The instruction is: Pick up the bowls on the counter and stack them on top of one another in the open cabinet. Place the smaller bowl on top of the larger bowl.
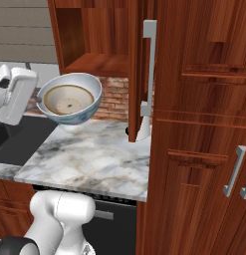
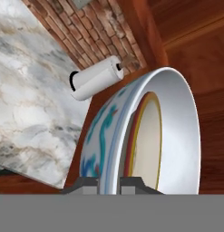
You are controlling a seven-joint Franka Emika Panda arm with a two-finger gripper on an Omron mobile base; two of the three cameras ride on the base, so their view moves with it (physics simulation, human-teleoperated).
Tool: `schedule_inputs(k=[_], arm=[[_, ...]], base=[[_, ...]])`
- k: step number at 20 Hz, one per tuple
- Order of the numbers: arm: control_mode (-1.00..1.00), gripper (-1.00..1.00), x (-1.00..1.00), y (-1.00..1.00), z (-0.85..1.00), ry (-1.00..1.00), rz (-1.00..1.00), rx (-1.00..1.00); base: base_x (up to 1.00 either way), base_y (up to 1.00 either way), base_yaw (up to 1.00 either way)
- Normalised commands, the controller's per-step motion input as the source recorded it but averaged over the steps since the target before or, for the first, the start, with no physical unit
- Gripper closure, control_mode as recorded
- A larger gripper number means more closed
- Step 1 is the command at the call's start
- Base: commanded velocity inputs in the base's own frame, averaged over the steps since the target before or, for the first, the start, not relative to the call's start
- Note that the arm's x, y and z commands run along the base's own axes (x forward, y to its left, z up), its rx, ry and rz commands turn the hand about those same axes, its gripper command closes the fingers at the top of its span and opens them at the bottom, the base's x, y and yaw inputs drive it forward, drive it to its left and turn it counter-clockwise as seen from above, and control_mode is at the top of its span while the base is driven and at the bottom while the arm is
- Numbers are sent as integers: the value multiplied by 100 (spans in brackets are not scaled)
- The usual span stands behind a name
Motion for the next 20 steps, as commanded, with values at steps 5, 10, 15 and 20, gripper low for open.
schedule_inputs(k=[5, 10, 15, 20], arm=[[-100, 100, 0, 0, 32, -5, 1, 0], [-100, 100, 0, -2, 24, -6, 3, 0], [-100, 100, 0, -6, 14, -5, 7, 0], [-100, 100, 3, -8, 13, -6, 8, 0]], base=[[0, 0, 0], [0, 0, 0], [0, 0, 0], [0, 0, 0]])
